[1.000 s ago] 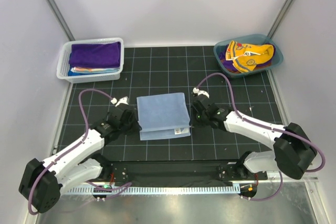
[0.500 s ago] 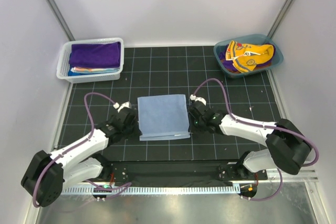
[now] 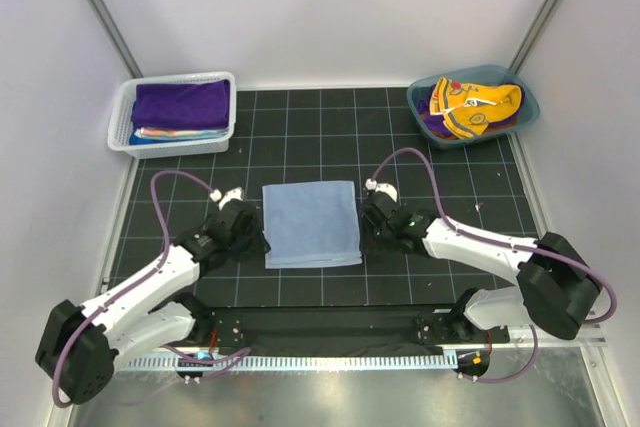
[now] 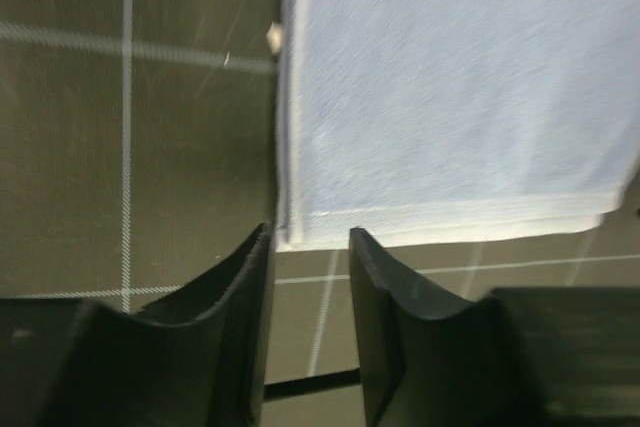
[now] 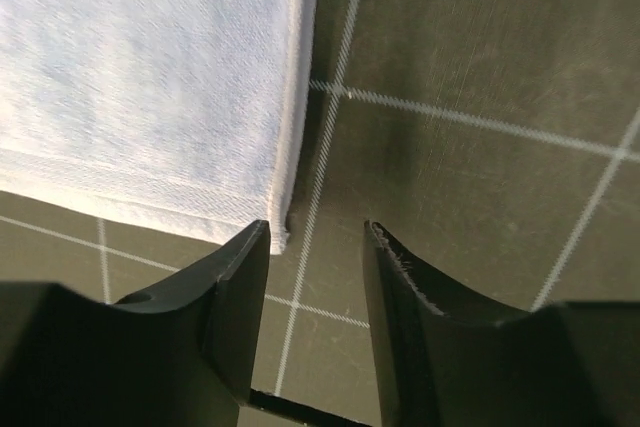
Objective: Fold and stack the towels
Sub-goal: Fold the towel
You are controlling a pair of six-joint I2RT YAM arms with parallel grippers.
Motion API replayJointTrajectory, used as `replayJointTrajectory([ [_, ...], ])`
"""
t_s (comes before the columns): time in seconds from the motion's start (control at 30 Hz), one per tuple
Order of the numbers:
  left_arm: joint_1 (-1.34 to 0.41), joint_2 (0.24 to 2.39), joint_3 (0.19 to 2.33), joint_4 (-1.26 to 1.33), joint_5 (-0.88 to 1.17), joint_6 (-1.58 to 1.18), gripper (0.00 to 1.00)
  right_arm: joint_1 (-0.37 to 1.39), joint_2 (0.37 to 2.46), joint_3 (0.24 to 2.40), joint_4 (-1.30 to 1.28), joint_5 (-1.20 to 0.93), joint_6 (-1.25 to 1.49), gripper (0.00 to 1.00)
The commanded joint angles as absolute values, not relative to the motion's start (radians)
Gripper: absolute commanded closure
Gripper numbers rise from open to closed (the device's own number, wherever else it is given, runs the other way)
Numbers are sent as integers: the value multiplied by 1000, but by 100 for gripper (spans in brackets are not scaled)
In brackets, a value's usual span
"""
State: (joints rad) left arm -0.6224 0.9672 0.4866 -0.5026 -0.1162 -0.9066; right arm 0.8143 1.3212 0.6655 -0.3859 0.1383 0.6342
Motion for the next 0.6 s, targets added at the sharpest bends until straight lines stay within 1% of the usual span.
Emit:
replayJointTrajectory([
  [0.0,-624,933,627,-586,-227,-865,60,801,1276,770,-437,215,591,50],
  [0.07,-618,965,710,-598,-282,-844,57,749,1320,831,-434,189,572,50],
  [0.13,-601,1069,767,-595,-307,-795,57,694,1373,902,-423,143,540,50],
  [0.17,-574,1116,814,-585,-311,-776,57,652,1397,922,-414,127,529,51],
  [0.2,-555,1197,843,-571,-311,-763,57,635,1460,945,-396,114,513,51],
  [0.3,-500,1352,932,-533,-302,-710,61,588,1581,1051,-382,91,477,53],
  [0.43,-462,1506,1038,-512,-308,-660,63,561,1710,1190,-374,83,440,53],
  [0.57,-440,1623,1103,-505,-322,-631,64,549,1810,1270,-385,75,422,53],
])
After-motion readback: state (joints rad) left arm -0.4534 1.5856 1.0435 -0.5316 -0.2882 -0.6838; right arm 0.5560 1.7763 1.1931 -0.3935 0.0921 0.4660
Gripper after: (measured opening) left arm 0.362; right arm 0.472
